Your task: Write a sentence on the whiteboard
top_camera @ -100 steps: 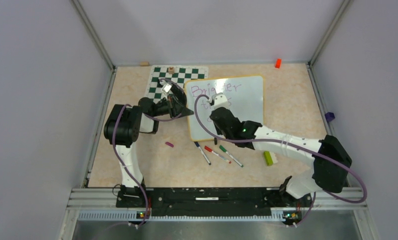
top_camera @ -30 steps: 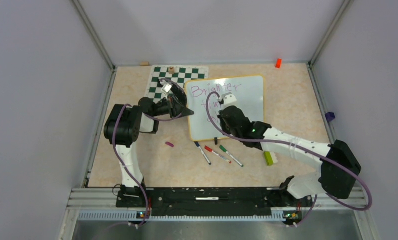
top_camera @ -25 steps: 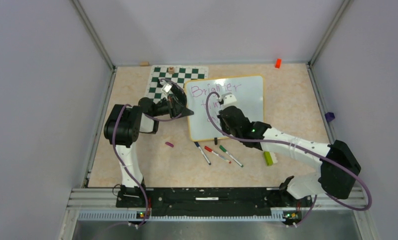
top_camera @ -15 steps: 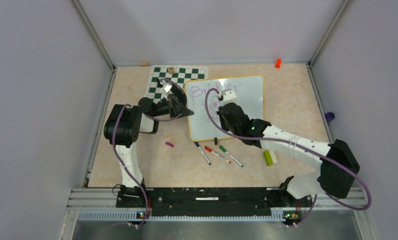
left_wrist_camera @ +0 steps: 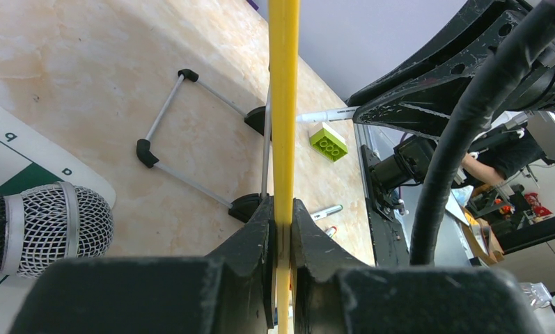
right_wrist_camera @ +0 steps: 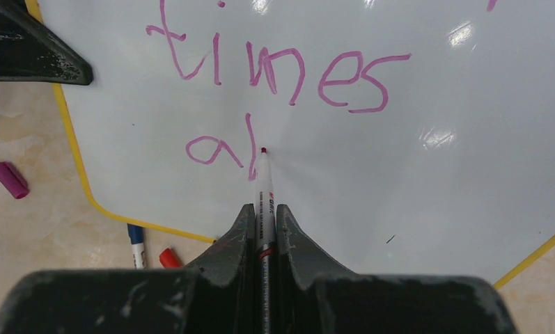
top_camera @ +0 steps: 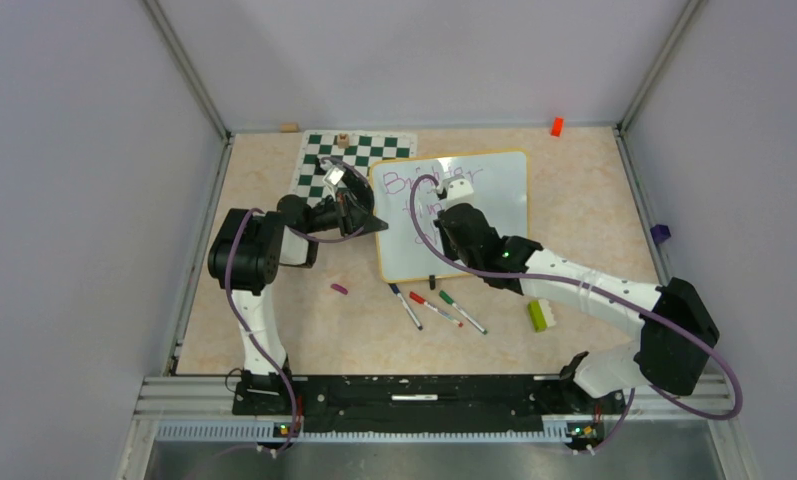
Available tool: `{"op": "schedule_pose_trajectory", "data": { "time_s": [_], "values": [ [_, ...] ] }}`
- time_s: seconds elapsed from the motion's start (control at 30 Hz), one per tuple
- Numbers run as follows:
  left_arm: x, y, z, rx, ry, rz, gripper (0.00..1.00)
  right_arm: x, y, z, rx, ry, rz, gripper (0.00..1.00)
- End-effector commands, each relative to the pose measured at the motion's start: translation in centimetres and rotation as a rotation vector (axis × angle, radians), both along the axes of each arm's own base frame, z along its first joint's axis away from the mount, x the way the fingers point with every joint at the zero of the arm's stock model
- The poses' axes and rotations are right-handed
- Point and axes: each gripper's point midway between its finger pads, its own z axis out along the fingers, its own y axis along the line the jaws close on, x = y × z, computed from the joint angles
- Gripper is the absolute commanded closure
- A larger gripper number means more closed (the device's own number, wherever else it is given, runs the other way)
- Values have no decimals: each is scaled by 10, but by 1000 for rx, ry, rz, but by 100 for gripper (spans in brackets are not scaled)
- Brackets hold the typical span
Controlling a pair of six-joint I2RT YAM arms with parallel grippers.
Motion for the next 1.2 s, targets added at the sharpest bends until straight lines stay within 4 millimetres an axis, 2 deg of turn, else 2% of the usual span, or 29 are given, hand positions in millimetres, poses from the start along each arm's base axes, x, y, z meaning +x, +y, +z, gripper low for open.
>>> {"op": "schedule_pose_trajectory", "data": {
  "time_s": [0.0,0.23,0.73,0.87,1.07,1.17],
  "values": [
    [-4,-2,20,-16,-122,-16,100,10,-10,20,-5,-52,-47,100],
    [-4,-3,20,-16,-123,-16,100,5,-16,13,-19,-37,-48,100],
    [-4,-3,20,-16,-123,-18,100,-12,-15,-8,-1,33,-3,100],
    [-4,-3,20,-16,-122,-17,100,-9,-16,3,12,9,-18,100],
    [-4,-3,20,-16,-122,-17,100,-7,-13,36,66,-47,-3,100],
    [-4,-3,20,-16,-125,-18,100,-6,-15,38,58,-61,-5,100]
  ]
}}
